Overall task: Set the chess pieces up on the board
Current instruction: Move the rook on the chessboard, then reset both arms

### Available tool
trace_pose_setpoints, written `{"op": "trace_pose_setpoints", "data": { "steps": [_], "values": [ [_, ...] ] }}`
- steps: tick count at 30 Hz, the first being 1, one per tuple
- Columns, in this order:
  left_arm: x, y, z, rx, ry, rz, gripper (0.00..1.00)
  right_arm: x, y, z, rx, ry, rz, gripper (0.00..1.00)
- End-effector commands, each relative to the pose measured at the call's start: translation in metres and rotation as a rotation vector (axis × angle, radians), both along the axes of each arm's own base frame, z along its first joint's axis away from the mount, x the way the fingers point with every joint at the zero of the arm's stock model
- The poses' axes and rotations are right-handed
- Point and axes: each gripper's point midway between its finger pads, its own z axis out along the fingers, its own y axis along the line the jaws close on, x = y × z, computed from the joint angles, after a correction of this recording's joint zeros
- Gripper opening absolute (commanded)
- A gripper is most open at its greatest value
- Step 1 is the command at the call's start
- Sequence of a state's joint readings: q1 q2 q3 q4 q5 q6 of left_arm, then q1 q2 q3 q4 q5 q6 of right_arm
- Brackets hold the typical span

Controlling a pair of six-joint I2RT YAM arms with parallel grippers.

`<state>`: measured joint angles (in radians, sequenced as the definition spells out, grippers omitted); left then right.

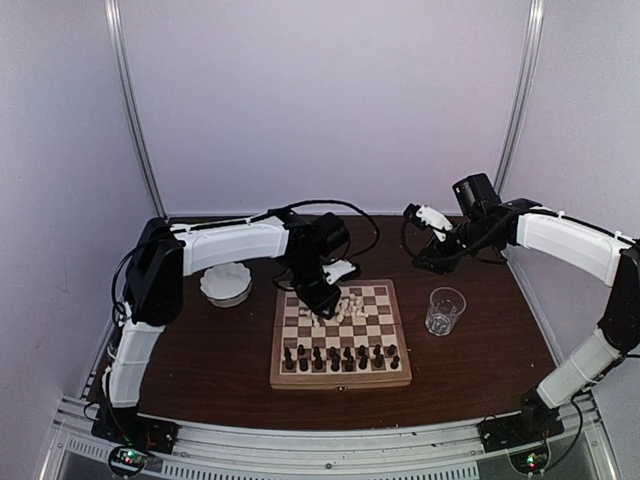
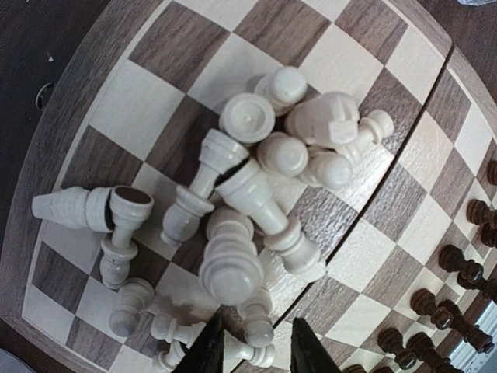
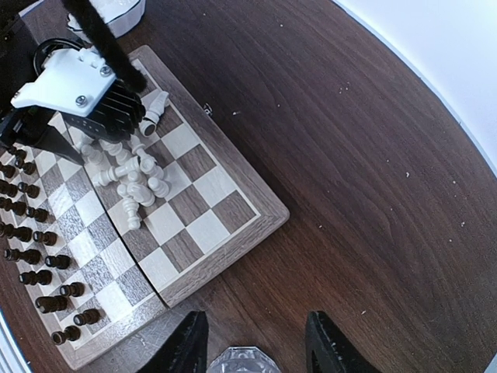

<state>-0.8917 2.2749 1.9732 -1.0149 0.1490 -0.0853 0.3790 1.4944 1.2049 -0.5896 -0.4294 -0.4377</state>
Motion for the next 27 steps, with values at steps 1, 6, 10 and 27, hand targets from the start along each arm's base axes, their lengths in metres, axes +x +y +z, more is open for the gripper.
{"op": "trace_pose_setpoints", "data": {
  "steps": [1, 6, 10, 27],
  "values": [
    [0.004, -0.006, 0.042, -0.072, -0.059, 0.008, 0.33, 0.004, -0.01, 0.026, 0.006, -0.039, -0.036, 0.46],
    [0.003, 0.006, 0.103, -0.142, -0.153, 0.011, 0.43, 0.006, -0.036, 0.082, 0.022, -0.153, -0.117, 0.54],
    [0.017, 0.043, 0.139, -0.156, -0.237, 0.075, 0.47, 0.013, -0.077, 0.121, 0.056, -0.232, -0.322, 0.9],
    [0.066, 0.187, 0.241, -0.317, -0.677, 0.484, 0.98, -0.036, -0.165, 0.177, 0.078, -0.44, -0.715, 0.99]
  ]
}}
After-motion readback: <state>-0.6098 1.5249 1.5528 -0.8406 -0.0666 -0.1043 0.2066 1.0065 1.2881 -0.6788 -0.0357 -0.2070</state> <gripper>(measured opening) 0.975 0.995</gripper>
